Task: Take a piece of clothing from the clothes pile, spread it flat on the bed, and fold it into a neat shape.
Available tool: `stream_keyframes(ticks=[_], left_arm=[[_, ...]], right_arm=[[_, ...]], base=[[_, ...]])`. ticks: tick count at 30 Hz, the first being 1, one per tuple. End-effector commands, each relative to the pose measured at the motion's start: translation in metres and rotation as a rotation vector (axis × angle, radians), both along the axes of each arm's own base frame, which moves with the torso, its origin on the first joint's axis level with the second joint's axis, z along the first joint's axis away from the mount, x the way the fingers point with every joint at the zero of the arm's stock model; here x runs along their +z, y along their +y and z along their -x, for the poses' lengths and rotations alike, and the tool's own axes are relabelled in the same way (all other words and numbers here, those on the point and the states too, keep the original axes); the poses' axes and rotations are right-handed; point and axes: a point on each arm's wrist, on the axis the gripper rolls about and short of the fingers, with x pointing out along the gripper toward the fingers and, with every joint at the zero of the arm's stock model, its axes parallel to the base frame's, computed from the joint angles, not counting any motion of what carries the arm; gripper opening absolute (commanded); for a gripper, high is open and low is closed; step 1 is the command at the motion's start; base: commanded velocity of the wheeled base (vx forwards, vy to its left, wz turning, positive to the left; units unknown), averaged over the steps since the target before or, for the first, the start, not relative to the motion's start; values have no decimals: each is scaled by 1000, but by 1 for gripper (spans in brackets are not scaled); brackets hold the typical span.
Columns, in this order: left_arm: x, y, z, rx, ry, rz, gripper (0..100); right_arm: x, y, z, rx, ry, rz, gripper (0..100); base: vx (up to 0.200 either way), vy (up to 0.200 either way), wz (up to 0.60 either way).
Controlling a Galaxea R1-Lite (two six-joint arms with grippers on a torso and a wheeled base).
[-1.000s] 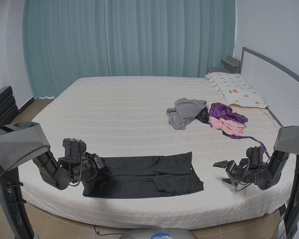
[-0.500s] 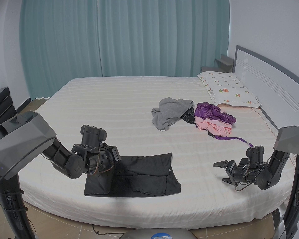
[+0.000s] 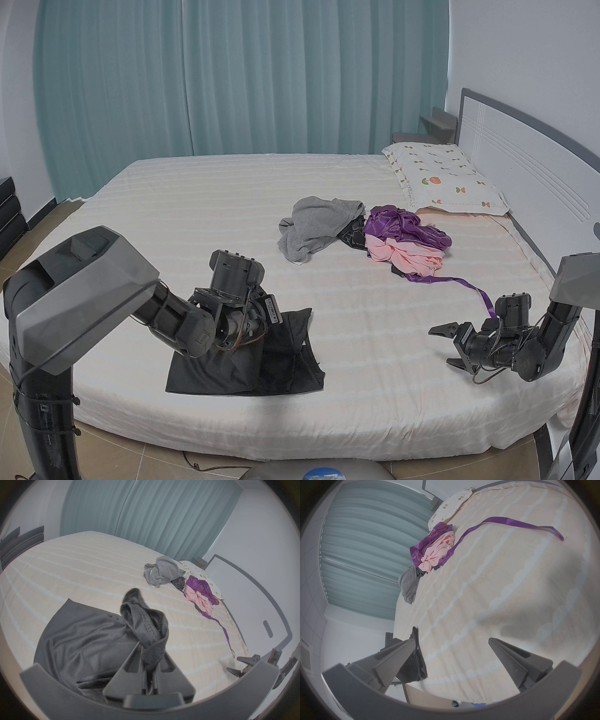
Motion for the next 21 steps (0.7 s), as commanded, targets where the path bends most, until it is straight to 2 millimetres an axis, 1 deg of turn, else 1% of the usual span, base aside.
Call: stream_keyframes(ticks=[1,5,8,9,12,15,19,21], left_arm=[[-23,-18,-7,9,7,-42,0],[-30,-27,-11,8,3,-48,0],[-29,-36,-12,10,1,-19,0],[-27,-39,-13,15,-4,-5,100],[-21,-46,-15,19,-18,26,100],[-17,-52,-12,22,-36,25,100],[-17,-52,-10,51,-51,3,100],[-5,-47,-8,75,-67,7,100]], right_arm=[[0,0,1,1,2,0,100],[0,0,1,1,2,0,100],[0,0,1,2,1,1,100],[0,0,1,2,1,1,100],[-1,0,1,3,2,2,100],[-1,0,1,3,2,2,100],[-1,0,1,3,2,2,100],[-1,0,1,4,1,3,100]], base=[[0,0,0],[0,0,0],[0,0,0],[0,0,0],[0,0,0],[0,0,0],[0,0,0],[0,0,0]])
